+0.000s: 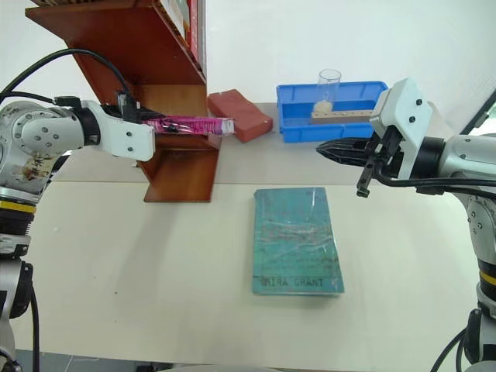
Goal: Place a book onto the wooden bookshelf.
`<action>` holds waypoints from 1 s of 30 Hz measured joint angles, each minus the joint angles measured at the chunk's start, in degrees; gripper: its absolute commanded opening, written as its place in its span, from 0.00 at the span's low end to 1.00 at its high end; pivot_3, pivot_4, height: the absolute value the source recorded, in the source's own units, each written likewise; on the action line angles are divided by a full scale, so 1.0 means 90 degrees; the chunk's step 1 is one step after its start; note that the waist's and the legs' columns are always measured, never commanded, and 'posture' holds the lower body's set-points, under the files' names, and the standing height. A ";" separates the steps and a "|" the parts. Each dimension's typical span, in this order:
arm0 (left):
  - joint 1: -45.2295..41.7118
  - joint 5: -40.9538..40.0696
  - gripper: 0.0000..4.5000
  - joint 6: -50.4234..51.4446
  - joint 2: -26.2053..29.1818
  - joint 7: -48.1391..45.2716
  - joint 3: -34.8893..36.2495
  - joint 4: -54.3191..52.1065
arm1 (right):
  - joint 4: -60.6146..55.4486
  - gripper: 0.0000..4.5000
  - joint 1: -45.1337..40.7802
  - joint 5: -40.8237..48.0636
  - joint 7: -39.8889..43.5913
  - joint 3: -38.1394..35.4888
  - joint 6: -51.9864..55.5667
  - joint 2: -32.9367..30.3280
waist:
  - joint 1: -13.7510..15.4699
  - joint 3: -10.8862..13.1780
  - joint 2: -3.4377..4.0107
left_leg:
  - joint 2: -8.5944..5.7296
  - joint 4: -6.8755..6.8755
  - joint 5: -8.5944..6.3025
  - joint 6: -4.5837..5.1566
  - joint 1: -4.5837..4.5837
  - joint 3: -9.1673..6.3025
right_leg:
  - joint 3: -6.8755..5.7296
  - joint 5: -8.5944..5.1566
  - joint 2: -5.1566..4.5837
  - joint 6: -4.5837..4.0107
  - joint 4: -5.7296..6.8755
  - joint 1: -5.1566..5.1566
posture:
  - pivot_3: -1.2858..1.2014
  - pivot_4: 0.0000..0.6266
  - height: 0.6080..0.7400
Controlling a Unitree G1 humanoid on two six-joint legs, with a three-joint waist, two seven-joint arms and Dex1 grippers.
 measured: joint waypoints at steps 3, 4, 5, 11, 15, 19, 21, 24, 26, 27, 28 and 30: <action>0.0131 -0.0083 0.99 0.0282 0.0068 -0.0133 0.0017 -0.0134 | 0.0023 0.00 -0.0021 -0.0001 0.0000 0.0023 -0.0003 0.0009 | 0.0000 0.0000 0.0000 | 0.0000 -0.0001 0.0000 0.0000 0.0005 0.0000 | 0.0000 0.0000 0.0001 0.0000 0.0002 -0.0001 | 0.52 0.24 0.31; 0.0220 -0.0158 0.99 0.0423 0.0087 -0.0202 0.0050 -0.0226 | 0.0040 0.00 -0.0036 -0.0003 0.0003 0.0032 -0.0010 0.0010 | -0.0001 0.0000 0.0000 | 0.0000 -0.0001 0.0000 0.0000 0.0005 0.0001 | 0.0001 0.0000 0.0000 0.0000 0.0001 -0.0001 | 0.52 0.24 0.31; 0.0325 -0.0261 0.99 0.0560 0.0119 -0.0291 0.0093 -0.0343 | 0.0065 0.00 -0.0043 -0.0012 0.0005 0.0034 -0.0018 0.0009 | -0.0001 0.0000 0.0000 | 0.0001 0.0000 0.0000 0.0000 0.0005 0.0002 | 0.0001 0.0000 0.0000 0.0000 0.0002 -0.0002 | 0.52 0.24 0.31; 0.0707 -0.0904 0.99 0.1501 0.0549 -0.0822 0.0542 -0.1141 | 0.0154 0.00 -0.0104 -0.0059 0.0119 0.0065 -0.0046 -0.0025 | -0.0002 0.0004 -0.0006 | 0.0004 -0.0001 0.0000 0.0000 0.0006 0.0003 | -0.0001 -0.0001 0.0002 0.0000 0.0004 -0.0005 | 0.52 0.24 0.31; 0.0692 -0.1751 0.99 0.2720 0.0650 -0.1041 0.1242 -0.1706 | 0.0338 0.00 -0.0133 -0.0162 0.0255 0.0066 -0.0175 -0.0076 | 0.0023 0.0008 -0.0012 | 0.0004 0.0001 0.0000 0.0000 0.0011 0.0003 | -0.0004 -0.0011 0.0001 0.0018 0.0002 -0.0004 | 0.52 0.24 0.31; 0.0627 -0.2887 0.99 0.4363 0.0625 -0.1111 0.1959 -0.2188 | 0.0469 0.00 -0.0168 -0.0282 0.0420 0.0112 -0.0302 -0.0159 | 0.0012 0.0008 -0.0011 | 0.0004 0.0000 0.0000 0.0000 0.0011 0.0004 | -0.0004 -0.0021 0.0000 0.0036 0.0002 -0.0002 | 0.52 0.24 0.31; 0.1023 -0.3607 0.99 0.5203 0.0685 -0.1295 0.2457 -0.2649 | 0.0544 0.00 -0.0177 -0.0331 0.0581 0.0170 -0.0368 -0.0269 | -0.0012 0.0003 -0.0003 | 0.0006 -0.0005 0.0000 0.0000 0.0021 0.0008 | -0.0006 -0.0021 -0.0001 0.0036 0.0002 0.0001 | 0.52 0.24 0.31; 0.2558 -0.4495 0.99 0.6102 0.0869 -0.1762 0.3037 -0.3410 | 0.0693 0.00 -0.0114 -0.0392 0.0897 0.0190 -0.0506 -0.0529 | -0.0070 0.0001 0.0010 | 0.0014 -0.0013 -0.0002 0.0002 0.0037 0.0016 | -0.0010 -0.0013 -0.0002 0.0013 0.0007 0.0000 | 0.52 0.24 0.31; 0.3328 -0.4754 0.99 0.6348 0.0860 -0.1878 0.3144 -0.3673 | 0.0826 0.00 -0.0063 -0.0497 0.1057 0.0189 -0.0590 -0.0651 | -0.0107 0.0012 -0.0009 | 0.0029 -0.0011 -0.0002 0.0001 0.0041 0.0016 | -0.0017 -0.0012 0.0008 -0.0002 0.0013 -0.0003 | 0.52 0.24 0.31; 0.3625 -0.4822 0.99 0.6397 0.0850 -0.1852 0.3206 -0.3770 | 0.0861 0.00 -0.0024 -0.0538 0.1122 0.0189 -0.0673 -0.0704 | -0.0106 0.0013 -0.0014 | 0.0033 -0.0010 -0.0002 0.0001 0.0042 0.0015 | -0.0019 -0.0013 0.0010 -0.0002 0.0012 -0.0001 | 0.52 0.24 0.31; 0.3839 -0.4841 0.99 0.6381 0.0820 -0.1801 0.3270 -0.3798 | 0.0898 0.00 0.0011 -0.0594 0.1157 0.0193 -0.0769 -0.0713 | -0.0099 0.0015 -0.0023 | 0.0037 -0.0008 -0.0003 0.0001 0.0050 0.0014 | -0.0028 -0.0015 0.0009 -0.0003 0.0009 -0.0007 | 0.52 0.24 0.31; 0.4237 -0.4841 0.99 0.6323 0.0736 -0.1693 0.3450 -0.3807 | 0.0926 0.00 0.0114 -0.0694 0.1245 0.0207 -0.0924 -0.0718 | -0.0087 0.0017 -0.0028 | 0.0035 -0.0008 -0.0004 0.0000 0.0064 0.0021 | -0.0027 -0.0019 0.0004 0.0000 0.0000 -0.0001 | 0.52 0.24 0.31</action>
